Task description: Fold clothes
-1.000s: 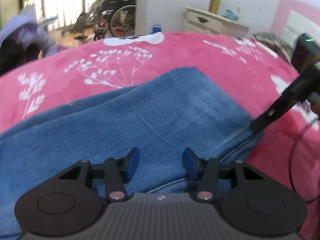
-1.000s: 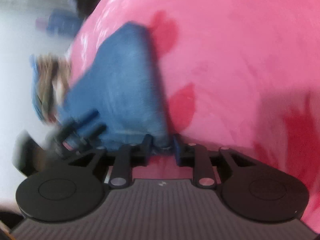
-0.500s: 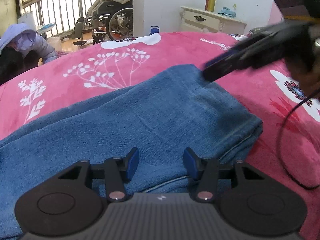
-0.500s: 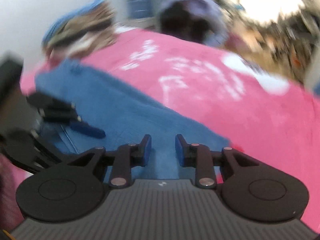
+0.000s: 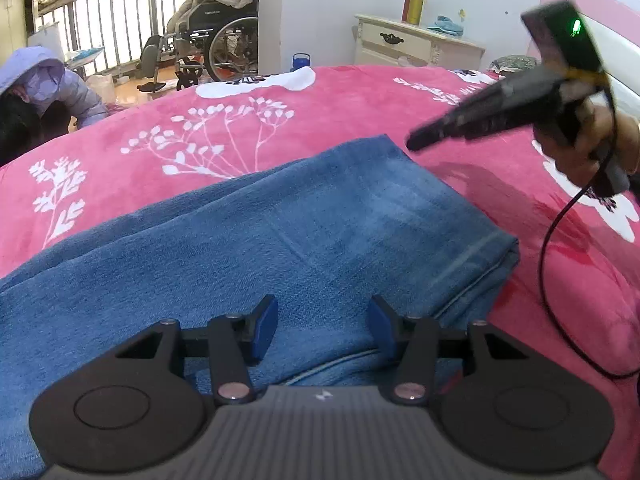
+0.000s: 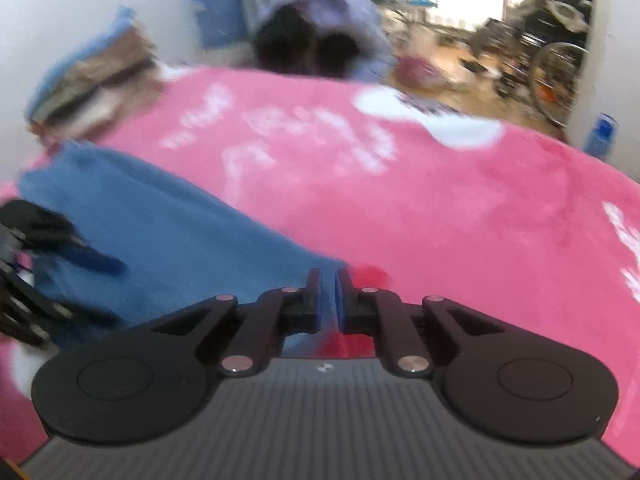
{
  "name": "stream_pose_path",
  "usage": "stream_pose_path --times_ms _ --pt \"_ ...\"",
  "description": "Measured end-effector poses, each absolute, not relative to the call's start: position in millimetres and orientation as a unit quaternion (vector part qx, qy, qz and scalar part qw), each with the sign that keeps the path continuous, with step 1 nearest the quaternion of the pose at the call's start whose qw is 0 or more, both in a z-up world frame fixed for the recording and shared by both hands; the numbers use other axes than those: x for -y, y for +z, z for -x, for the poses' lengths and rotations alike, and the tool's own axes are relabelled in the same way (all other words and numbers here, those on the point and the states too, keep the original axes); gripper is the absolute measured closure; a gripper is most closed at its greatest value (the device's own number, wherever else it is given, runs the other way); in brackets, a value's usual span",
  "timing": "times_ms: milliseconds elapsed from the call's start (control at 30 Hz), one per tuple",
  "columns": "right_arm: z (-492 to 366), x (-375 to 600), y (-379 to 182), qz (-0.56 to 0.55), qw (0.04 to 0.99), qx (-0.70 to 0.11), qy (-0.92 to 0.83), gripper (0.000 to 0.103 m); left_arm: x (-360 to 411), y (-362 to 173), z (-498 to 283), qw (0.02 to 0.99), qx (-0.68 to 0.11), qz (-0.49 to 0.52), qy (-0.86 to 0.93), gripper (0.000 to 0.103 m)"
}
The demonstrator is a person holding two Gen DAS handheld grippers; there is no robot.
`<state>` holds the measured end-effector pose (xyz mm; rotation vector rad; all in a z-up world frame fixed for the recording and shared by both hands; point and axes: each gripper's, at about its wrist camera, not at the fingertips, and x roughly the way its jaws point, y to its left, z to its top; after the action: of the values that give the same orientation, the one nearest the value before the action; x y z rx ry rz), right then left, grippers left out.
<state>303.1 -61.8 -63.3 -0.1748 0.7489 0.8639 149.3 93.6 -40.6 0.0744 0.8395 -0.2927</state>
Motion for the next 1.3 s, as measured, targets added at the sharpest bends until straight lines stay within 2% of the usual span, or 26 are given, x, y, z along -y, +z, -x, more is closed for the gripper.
stream_pose_path --times_ms 200,333,400,600,833,1067,1200,1300 --pt "-315.0 26.7 -86.8 0.105 0.823 -0.346 0.438 0.099 -96.7 -43.7 -151.3 0.902 -0.405 -0.036 -0.144 0.051" --pt "-373.4 70.7 -104.6 -0.021 0.848 -0.398 0.349 0.093 -97.2 -44.9 -151.8 0.903 -0.403 -0.034 -0.145 0.051" --pt "-380.1 94.3 -99.2 -0.065 0.848 -0.403 0.338 0.093 -97.8 -44.5 -151.5 0.903 -0.402 -0.033 -0.146 0.051" --pt "-334.8 129.1 -40.9 -0.047 0.864 -0.360 0.348 0.093 -111.2 -25.4 -149.7 0.898 -0.419 0.001 -0.135 0.051" --pt "-264.9 76.3 -16.5 0.114 0.818 -0.334 0.455 0.093 -176.8 22.6 -124.3 0.913 -0.393 0.083 -0.066 0.053" --pt "-214.7 3.5 -55.1 0.199 0.751 -0.348 0.525 0.092 -164.2 -8.5 -97.2 0.901 -0.429 0.034 -0.059 0.054" --pt "-217.3 16.4 -86.3 0.241 0.739 -0.382 0.500 0.093 -167.4 -28.0 -89.6 0.903 -0.424 0.014 -0.069 0.056" --pt "-221.5 38.1 -82.5 0.262 0.744 -0.400 0.466 0.093 -172.6 -29.4 -87.6 0.905 -0.417 0.004 -0.080 0.056"
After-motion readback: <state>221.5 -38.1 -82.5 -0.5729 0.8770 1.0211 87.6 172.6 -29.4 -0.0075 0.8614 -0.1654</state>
